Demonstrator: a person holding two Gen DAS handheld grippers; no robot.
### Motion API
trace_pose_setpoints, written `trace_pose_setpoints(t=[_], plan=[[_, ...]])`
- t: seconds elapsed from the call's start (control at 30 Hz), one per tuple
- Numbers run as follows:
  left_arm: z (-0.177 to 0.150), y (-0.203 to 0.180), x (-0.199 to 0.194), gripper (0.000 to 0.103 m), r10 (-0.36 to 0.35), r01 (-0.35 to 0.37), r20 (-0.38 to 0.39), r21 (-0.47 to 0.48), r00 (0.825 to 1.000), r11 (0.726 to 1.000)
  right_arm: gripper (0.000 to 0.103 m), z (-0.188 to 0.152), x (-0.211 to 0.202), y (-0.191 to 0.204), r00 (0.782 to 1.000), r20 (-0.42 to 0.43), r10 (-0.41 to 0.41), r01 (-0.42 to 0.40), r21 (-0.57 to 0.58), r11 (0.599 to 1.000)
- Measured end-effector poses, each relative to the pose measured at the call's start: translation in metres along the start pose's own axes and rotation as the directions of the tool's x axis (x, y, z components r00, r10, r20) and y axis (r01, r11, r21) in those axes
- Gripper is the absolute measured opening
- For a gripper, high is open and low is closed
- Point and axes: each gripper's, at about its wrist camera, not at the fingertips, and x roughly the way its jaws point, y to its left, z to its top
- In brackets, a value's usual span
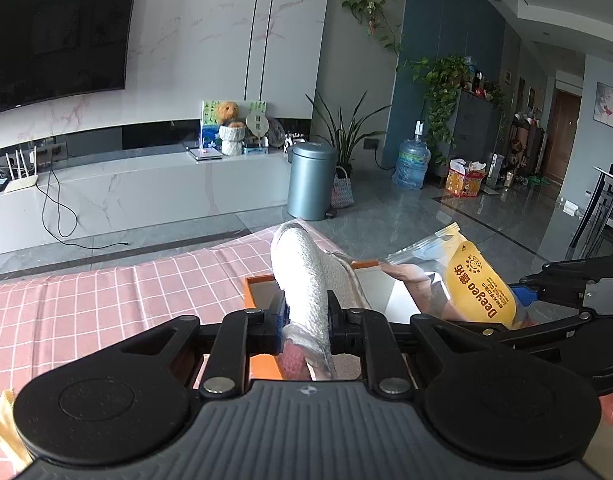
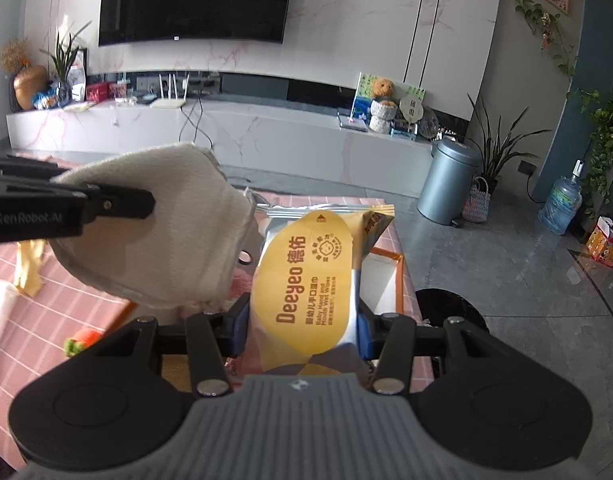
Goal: Organize soft objects
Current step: 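Carry the towel and snack packet over the orange box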
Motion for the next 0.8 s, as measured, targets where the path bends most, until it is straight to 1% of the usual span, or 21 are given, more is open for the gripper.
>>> trace_pose_setpoints(t=[0.1, 0.2, 0.33, 0.47, 0.6, 0.73, 0.8], plan=[[0.003, 0.003, 0.012, 0.020, -0.002, 0.002, -0.017, 0.006, 1.000, 1.000, 0.050, 0.002, 0.021, -0.006, 0.999, -0.041, 0.003, -0.003, -0.015, 1.000], [0.003, 0.002, 0.024, 0.020, -0.002, 0.003, -0.035, 0.011, 0.999, 1.000, 0.050, 0.001, 0.042, -0.006, 0.996, -0.087, -0.020, 0.016, -0.048, 0.999], [0.000, -0.002, 0.037, 0.020, -0.035, 0.036, -0.067, 0.006, 0.997, 0.999, 0.050, -0.003, 0.066, -0.007, 0.986, -0.158, -0.047, 0.032, -0.097, 0.995], [-0.008, -0.010, 0.051, 0.019, -0.070, 0.071, -0.101, 0.014, 0.992, 0.997, 0.050, -0.008, 0.084, -0.014, 0.982, -0.185, -0.044, 0.023, -0.117, 0.993], [-0.014, -0.012, 0.061, 0.019, -0.077, 0.079, -0.126, 0.011, 0.989, 0.997, 0.050, -0.005, 0.099, -0.012, 0.978, -0.204, -0.037, 0.006, -0.146, 0.989], [-0.015, -0.012, 0.068, 0.019, -0.067, 0.071, -0.141, 0.021, 0.988, 0.997, 0.050, -0.007, 0.116, -0.006, 0.964, -0.260, -0.057, 0.006, -0.194, 0.981], [-0.016, -0.012, 0.070, 0.019, -0.070, 0.073, -0.146, 0.017, 0.987, 0.997, 0.051, -0.008, 0.122, -0.003, 0.961, -0.267, -0.073, 0.015, -0.215, 0.977]])
